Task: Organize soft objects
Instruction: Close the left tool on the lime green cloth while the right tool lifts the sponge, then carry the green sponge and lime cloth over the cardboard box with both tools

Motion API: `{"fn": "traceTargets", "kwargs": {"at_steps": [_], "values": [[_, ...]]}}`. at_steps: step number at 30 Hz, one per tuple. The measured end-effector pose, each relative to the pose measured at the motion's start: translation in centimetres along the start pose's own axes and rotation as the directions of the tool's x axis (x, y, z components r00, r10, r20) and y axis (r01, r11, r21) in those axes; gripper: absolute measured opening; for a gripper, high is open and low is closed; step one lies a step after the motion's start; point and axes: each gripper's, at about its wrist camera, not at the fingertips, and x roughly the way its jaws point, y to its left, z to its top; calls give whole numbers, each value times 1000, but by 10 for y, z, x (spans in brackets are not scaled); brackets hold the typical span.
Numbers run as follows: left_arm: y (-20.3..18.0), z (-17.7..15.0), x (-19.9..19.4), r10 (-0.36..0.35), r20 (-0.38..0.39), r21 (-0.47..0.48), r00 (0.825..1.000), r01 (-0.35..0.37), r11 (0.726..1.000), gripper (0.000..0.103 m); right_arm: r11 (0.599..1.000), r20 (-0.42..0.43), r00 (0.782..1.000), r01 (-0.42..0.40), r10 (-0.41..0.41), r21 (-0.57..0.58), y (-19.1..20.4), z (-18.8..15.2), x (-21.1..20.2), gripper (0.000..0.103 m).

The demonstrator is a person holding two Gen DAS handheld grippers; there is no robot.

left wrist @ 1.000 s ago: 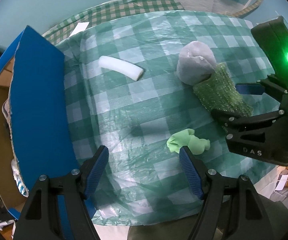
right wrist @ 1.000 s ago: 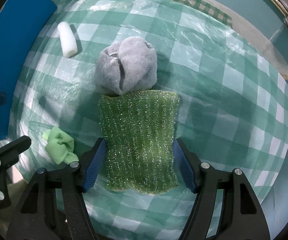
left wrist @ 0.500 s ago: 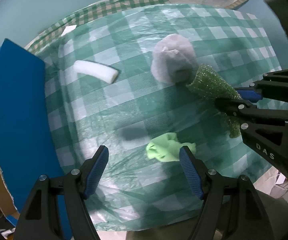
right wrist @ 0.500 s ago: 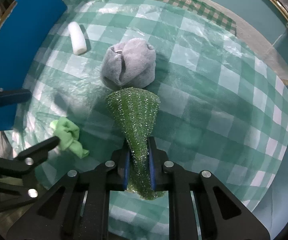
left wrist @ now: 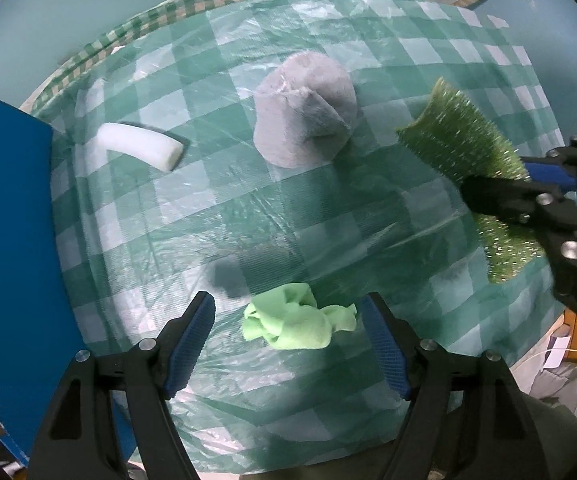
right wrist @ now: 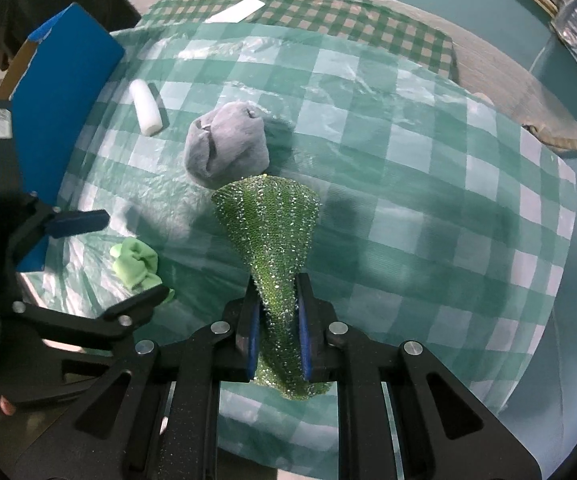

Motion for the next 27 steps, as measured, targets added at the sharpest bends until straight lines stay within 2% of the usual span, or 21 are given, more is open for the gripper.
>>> {"fn": "traceTargets", "kwargs": {"at_steps": [3,5,11,27], "values": [[-2,0,5,1,-6,-1,1000,-1,1000,72,1000,3,1000,-4,4,-1,0,-1,-3,15],[-2,1,8,-5,-18,5,1000,5,1000,54,1000,5,1000,-6,6,0,0,-3,-5,15],[-2,-2,7,8,-3,26,1000,-8,1000,36,1000,10,1000,-11,11,-4,2,-2,-9,15],[19,-19,-23,71,67,41,995,-74,996,34,1000,37,999,-11,12,-29,18,5,-34,14]]}}
